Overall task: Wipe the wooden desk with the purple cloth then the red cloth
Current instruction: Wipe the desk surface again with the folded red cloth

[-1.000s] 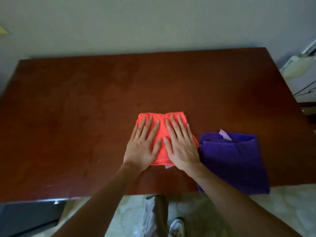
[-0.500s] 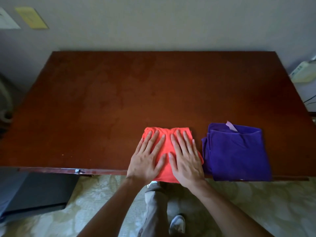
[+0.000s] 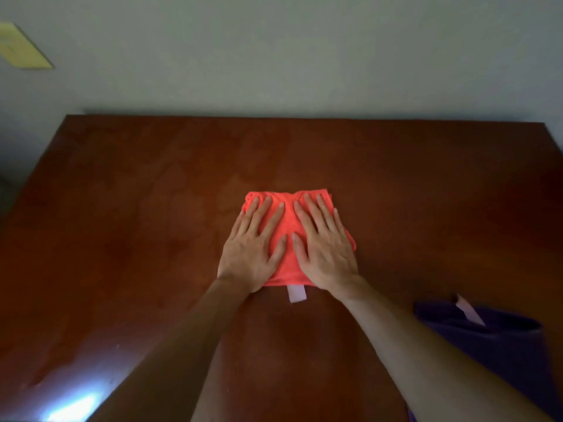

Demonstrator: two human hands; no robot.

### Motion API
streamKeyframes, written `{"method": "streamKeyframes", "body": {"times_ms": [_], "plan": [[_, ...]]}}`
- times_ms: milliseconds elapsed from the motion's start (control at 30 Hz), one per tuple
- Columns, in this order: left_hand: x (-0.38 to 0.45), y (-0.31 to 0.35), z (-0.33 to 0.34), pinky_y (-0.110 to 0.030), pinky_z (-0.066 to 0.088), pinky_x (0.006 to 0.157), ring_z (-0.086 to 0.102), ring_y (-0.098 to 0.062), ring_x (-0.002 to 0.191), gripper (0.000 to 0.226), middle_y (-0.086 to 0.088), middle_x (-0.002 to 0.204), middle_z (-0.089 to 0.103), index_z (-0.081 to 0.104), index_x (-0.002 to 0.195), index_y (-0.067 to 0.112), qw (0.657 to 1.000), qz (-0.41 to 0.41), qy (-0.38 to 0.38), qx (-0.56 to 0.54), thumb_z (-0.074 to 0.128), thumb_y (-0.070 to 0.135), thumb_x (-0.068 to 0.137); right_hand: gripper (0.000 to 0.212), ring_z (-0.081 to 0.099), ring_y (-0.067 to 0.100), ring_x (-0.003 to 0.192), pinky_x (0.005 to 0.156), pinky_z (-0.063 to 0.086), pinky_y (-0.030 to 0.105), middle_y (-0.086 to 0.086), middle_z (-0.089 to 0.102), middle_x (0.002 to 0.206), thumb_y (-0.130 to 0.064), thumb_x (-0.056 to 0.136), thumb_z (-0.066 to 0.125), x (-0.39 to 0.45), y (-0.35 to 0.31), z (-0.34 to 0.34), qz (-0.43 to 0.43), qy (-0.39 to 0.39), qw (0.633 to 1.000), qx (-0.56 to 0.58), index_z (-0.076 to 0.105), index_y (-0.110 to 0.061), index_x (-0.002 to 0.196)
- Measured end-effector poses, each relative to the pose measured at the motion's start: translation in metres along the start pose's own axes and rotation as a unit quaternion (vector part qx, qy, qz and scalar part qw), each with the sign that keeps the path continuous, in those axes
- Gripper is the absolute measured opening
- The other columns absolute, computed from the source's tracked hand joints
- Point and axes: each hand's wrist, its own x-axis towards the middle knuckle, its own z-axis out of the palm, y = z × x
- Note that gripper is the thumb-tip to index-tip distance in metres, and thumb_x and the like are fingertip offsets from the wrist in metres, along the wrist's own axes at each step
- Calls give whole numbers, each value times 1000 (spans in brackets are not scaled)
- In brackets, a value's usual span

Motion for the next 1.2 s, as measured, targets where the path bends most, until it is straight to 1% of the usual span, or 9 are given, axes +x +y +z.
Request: {"method": "streamKeyframes", "body": {"times_ms": [167, 333, 467, 600, 700, 800, 1000, 1100, 1200], "plan": [[106, -47, 7, -47, 22, 125, 15, -24, 156, 63, -8, 166, 28, 33, 158, 22, 1000, 18, 23, 11, 30, 51, 101, 64, 18, 25, 159, 128, 18, 51, 8, 32, 167, -45, 103, 31, 108, 23, 15, 11, 19, 1000, -1, 36, -16, 159], [199, -91, 12, -46, 20, 125, 19, -28, 155, 65, -11, 164, 31, 35, 157, 20, 997, 65, 17, 30, 28, 51, 100, 65, 24, 29, 157, 127, 20, 52, 11, 35, 166, -45, 100, 32, 195, 43, 28, 32, 34, 999, -14, 39, -14, 157], [238, -110, 16, -44, 18, 126, 19, -29, 155, 66, -12, 164, 30, 35, 157, 20, 996, 83, 5, 30, 27, 53, 100, 68, 25, 31, 157, 127, 21, 53, 13, 36, 165, -45, 98, 30, 227, 49, 32, 49, 34, 998, -18, 39, -12, 157], [236, -107, 14, -48, 18, 126, 18, -31, 155, 68, -13, 165, 28, 32, 158, 17, 995, 91, -15, 26, 24, 52, 99, 70, 21, 30, 158, 127, 18, 54, 12, 31, 167, -46, 99, 23, 223, 47, 33, 62, 20, 998, -24, 35, -12, 159], [207, -106, 10, -49, 18, 126, 16, -30, 156, 68, -12, 166, 26, 31, 158, 18, 995, 91, -20, 22, 23, 51, 100, 69, 18, 30, 159, 128, 16, 55, 12, 29, 168, -46, 100, 22, 198, 30, 35, 73, 21, 997, -12, 33, -12, 160], [151, -101, 3, -49, 18, 126, 15, -29, 156, 65, -11, 166, 26, 31, 158, 18, 996, 82, -18, 8, 27, 49, 101, 66, 16, 28, 159, 128, 16, 54, 10, 28, 169, -44, 102, 23, 155, 4, 35, 55, 8, 998, -4, 32, -13, 160], [2, -80, -19, -47, 13, 128, -1, -21, 158, 63, -5, 170, 11, 17, 162, 20, 997, 60, -36, 15, 26, 46, 105, 61, 9, 24, 161, 129, 17, 53, 7, 23, 171, -38, 106, 25, 24, -65, 32, 44, 5, 999, 6, 26, -14, 162], [-72, -66, -26, -46, 13, 128, -1, -20, 158, 63, -5, 170, 11, 16, 162, 20, 998, 39, -50, 3, 26, 46, 106, 60, 9, 24, 161, 128, 20, 52, 6, 22, 171, -36, 106, 28, -40, -97, 33, 40, -2, 999, 11, 26, -15, 163], [-154, -47, -37, -48, 15, 127, -2, -20, 158, 63, -3, 171, 7, 12, 162, 21, 997, 26, -70, 12, 24, 47, 106, 61, 5, 22, 161, 129, 17, 51, 3, 16, 173, -36, 106, 29, -114, -130, 27, 30, -10, 999, 10, 21, -18, 164]]}}
